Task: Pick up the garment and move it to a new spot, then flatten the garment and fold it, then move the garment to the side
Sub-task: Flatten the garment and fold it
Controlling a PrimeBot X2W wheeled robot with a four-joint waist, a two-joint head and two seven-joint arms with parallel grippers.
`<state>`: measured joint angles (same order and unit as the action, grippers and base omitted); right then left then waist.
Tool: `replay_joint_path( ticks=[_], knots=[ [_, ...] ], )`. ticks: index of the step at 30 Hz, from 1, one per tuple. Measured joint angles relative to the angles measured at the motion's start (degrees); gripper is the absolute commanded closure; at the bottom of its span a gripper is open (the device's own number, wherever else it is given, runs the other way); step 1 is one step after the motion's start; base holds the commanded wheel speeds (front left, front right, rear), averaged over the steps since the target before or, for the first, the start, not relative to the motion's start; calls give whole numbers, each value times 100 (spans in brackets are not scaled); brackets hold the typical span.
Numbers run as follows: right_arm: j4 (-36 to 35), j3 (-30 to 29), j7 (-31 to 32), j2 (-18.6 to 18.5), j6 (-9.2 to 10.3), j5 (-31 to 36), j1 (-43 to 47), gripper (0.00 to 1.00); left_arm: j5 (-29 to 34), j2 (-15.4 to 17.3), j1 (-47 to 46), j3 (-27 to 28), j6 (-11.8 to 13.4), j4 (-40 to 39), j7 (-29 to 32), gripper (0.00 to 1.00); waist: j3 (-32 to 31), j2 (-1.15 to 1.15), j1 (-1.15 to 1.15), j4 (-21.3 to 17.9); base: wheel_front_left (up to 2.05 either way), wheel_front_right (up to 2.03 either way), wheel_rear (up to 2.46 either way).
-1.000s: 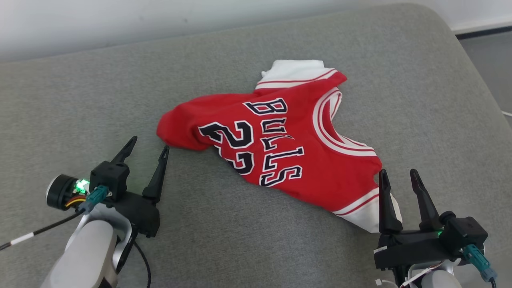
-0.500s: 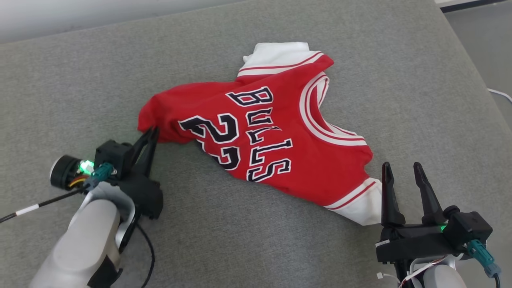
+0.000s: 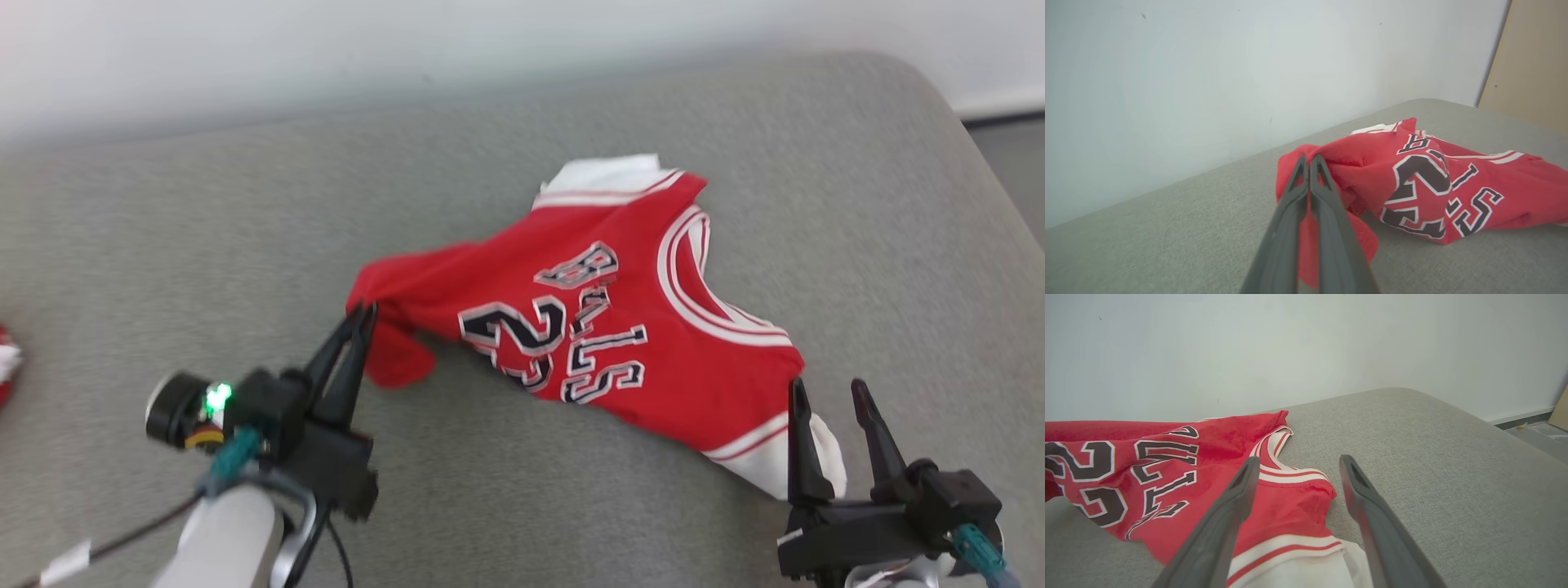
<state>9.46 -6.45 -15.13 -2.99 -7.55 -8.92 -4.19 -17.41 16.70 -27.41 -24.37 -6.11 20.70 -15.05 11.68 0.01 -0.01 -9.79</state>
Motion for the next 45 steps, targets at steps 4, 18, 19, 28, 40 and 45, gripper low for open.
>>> replay_joint_path(
  ticks=[4,18,19,28,40,45],
  knots=[
    [12,-89,0,3,0,43,168,0,10,148,592,-23,85,-620,55,100,-272,-1,-1,263,0,0,0],
    [22,-127,0,4,0,87,243,0,-220,598,1835,74,452,-1751,556,100,-719,-1,-1,883,0,0,0],
    [29,-120,0,4,0,87,234,0,-221,622,1808,85,419,-1744,555,100,-717,-1,-1,865,0,0,0],
    [55,-113,0,2,0,85,104,0,-79,1013,815,21,77,-1434,690,100,-590,-1,1,545,0,0,0],
    [167,-73,0,0,0,-118,-334,0,-533,1677,-1585,-1149,-141,-34,837,100,-61,0,2,-210,0,0,0],
    [188,-19,0,0,0,-181,-482,0,-803,1815,-2417,-1838,-143,710,715,100,192,0,2,-479,0,0,0]
  ],
)
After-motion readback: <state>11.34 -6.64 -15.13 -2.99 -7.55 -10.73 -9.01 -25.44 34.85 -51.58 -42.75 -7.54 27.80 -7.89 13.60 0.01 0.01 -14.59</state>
